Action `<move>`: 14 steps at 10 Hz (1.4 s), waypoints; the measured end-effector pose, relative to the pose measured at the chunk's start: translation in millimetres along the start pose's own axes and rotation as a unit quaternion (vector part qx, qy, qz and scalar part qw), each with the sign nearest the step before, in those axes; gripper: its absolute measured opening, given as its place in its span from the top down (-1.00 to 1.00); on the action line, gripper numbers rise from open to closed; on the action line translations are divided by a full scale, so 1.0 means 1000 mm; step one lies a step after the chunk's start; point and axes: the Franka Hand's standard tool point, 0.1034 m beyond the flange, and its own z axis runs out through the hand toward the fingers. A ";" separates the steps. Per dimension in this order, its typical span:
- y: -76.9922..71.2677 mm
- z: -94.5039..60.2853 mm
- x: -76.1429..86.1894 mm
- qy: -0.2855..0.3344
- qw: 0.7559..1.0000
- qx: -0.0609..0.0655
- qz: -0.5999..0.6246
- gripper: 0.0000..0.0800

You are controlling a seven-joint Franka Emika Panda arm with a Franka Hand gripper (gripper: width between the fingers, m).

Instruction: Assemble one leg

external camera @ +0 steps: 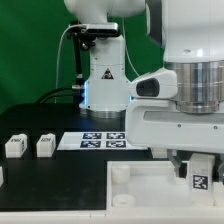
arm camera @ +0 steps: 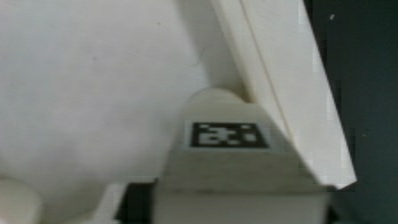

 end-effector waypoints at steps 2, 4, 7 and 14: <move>-0.001 0.000 -0.001 -0.001 0.996 0.001 0.089 0.27; -0.004 0.001 -0.001 -0.011 0.968 -0.011 0.249 0.27; -0.004 0.000 0.002 -0.025 0.900 -0.019 0.435 0.27; 0.001 -0.001 0.000 -0.019 0.790 0.003 0.612 -0.14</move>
Offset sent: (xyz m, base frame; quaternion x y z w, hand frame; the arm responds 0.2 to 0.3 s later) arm 0.0390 0.0195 -0.0041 -0.0501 0.0172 0.3147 0.9477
